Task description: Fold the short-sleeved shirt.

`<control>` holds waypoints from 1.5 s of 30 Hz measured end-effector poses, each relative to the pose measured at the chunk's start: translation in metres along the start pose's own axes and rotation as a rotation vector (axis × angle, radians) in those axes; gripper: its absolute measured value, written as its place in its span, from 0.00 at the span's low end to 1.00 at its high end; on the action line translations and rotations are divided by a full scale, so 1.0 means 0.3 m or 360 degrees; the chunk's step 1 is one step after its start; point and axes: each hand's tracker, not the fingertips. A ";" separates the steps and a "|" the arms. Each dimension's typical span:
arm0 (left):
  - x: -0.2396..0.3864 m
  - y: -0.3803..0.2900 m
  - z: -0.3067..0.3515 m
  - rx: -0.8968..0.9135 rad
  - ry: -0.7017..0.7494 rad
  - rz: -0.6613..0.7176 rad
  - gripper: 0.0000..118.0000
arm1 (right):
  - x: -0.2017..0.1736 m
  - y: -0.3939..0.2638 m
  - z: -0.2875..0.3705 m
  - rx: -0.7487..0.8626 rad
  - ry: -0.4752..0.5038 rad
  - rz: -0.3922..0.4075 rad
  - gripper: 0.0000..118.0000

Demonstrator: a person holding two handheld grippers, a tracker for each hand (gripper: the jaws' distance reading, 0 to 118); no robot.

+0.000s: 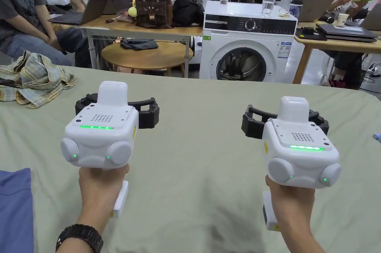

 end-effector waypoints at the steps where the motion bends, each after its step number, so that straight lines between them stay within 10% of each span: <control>1: -0.001 0.003 -0.002 -0.0002 -0.0005 -0.0001 1.00 | -0.002 0.004 0.001 0.0005 0.0002 0.0010 1.00; 25: -0.004 0.041 -0.054 0.0036 -0.0051 -0.0001 0.98 | -0.005 0.033 -0.032 0.0034 -0.0002 0.0013 0.98; 27: -0.003 0.038 -0.038 0.0088 -0.0076 -0.0004 0.75 | -0.010 0.031 -0.022 0.0058 0.0004 0.0020 0.68; 30: 0.010 0.049 -0.032 0.0087 -0.0070 -0.0038 0.13 | -0.016 0.033 -0.024 0.0054 0.0001 0.0033 0.05; 45: -0.127 0.033 -0.022 -0.0077 0.0049 0.0047 0.00 | -0.072 0.056 -0.006 0.0010 0.0034 -0.0020 0.00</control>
